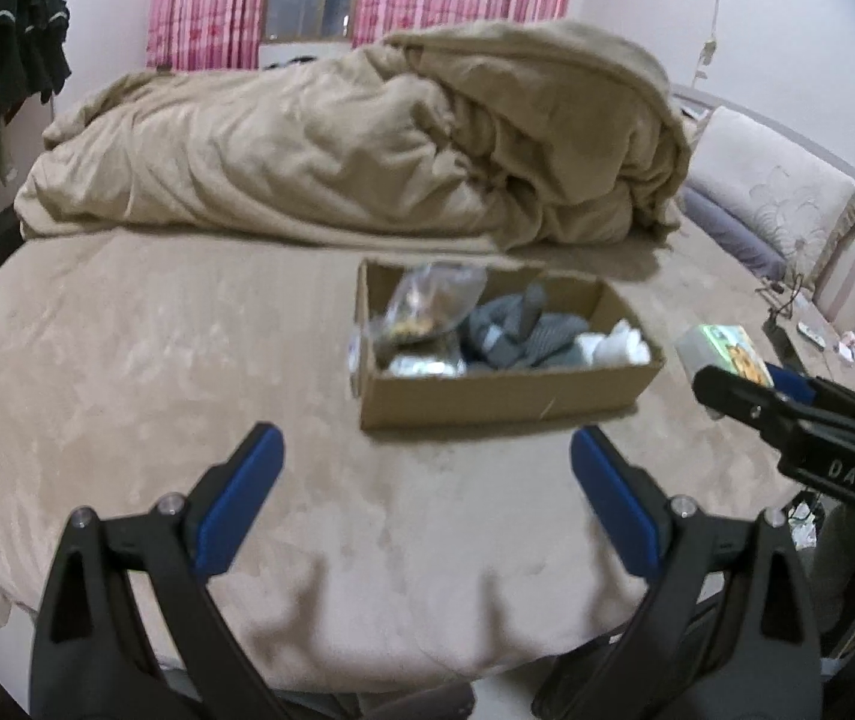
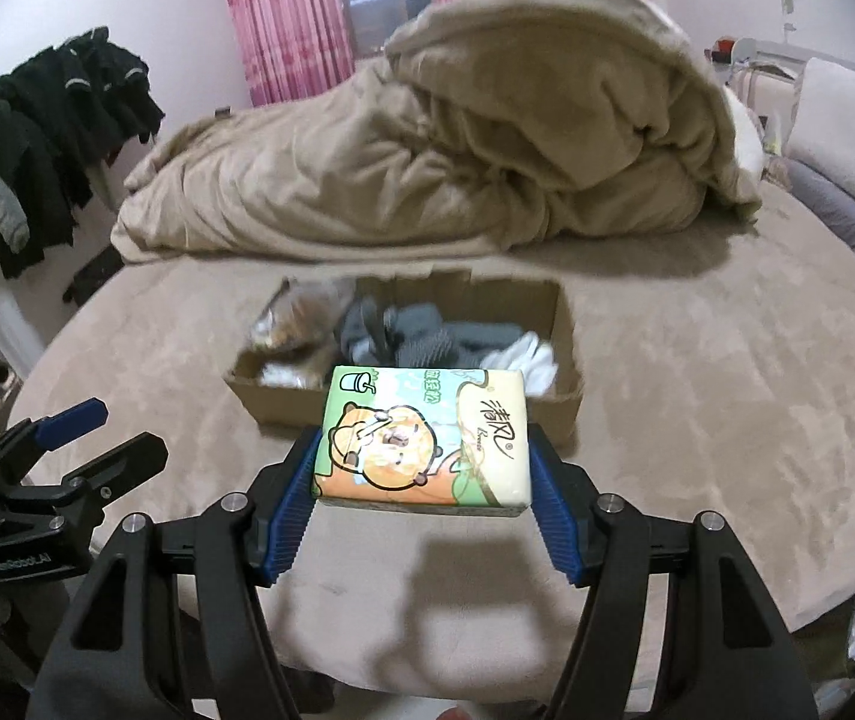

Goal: Organize objects
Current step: 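Lower the cartoon tissue pack into the box and open the right tool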

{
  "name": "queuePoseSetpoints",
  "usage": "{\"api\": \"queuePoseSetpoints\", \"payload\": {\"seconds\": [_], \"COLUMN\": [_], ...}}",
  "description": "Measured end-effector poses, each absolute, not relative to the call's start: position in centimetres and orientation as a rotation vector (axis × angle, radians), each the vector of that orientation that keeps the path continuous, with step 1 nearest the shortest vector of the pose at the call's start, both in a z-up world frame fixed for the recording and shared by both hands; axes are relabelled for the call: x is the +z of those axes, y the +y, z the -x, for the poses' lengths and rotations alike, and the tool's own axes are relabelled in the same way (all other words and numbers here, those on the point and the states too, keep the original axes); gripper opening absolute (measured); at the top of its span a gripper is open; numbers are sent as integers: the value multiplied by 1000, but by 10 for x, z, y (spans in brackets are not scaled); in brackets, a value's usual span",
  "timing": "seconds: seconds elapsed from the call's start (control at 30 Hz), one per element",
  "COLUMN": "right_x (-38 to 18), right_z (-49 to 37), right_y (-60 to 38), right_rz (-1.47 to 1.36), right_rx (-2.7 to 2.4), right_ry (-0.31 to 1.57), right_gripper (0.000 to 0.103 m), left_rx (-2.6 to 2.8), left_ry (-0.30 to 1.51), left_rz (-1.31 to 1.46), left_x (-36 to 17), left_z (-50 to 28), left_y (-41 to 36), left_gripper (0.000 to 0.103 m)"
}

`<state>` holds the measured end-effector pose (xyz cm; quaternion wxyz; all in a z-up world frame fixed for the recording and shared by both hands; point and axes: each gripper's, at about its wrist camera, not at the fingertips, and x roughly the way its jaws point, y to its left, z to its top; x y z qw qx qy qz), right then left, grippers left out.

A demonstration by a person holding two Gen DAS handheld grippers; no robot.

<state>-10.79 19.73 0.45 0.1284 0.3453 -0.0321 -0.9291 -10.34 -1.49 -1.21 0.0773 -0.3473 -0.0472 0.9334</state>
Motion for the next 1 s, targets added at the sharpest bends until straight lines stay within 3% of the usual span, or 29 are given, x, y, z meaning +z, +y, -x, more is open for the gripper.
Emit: {"api": "queuePoseSetpoints", "payload": {"seconds": [0.53, 1.0], "right_x": [44, -21], "right_z": [152, 241], "right_y": [215, 211], "right_rz": [-882, -1005], "right_rx": [-2774, -2734], "right_ry": [-103, -83], "right_gripper": [68, 68], "left_rx": [2799, 2752], "left_ry": [-139, -123], "left_rz": [856, 1018], "left_x": [45, -28], "left_z": [150, 237], "left_y": [-20, -6], "left_gripper": [98, 98]}}
